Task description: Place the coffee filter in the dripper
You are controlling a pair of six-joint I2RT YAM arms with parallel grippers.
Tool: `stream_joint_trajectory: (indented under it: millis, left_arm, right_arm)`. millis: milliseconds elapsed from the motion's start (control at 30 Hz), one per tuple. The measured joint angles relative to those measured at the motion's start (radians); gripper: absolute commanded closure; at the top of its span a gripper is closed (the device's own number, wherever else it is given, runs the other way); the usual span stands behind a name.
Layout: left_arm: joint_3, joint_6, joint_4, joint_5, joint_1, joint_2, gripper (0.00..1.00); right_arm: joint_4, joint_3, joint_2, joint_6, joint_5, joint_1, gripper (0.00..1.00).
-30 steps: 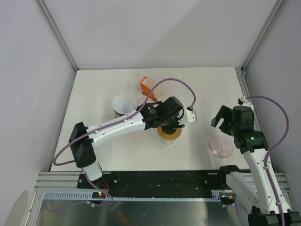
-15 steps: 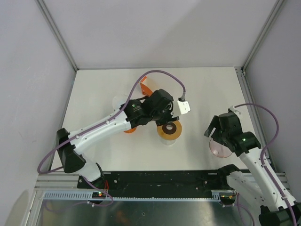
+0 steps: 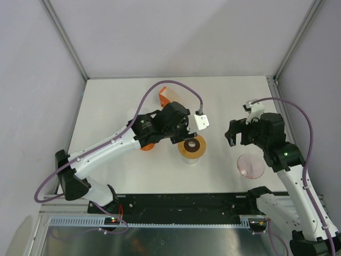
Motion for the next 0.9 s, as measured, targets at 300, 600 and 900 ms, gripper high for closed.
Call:
stream_joint_trajectory:
  millis: [300, 600, 900]
  left_arm:
    - [-0.087, 0.022, 0.023, 0.034, 0.061, -0.131, 0.39]
    - [-0.134, 0.051, 0.061, 0.074, 0.091, -0.181, 0.39]
    - [-0.151, 0.058, 0.088, 0.097, 0.092, -0.196, 0.38]
  right_arm:
    - [-0.113, 0.050, 0.022, -0.795, -0.211, -0.044, 0.01]
    - [-0.484, 0.071, 0.078, -1.131, -0.154, -0.120, 0.04]
    - [-0.539, 0.038, 0.217, -1.239, -0.038, -0.174, 0.08]
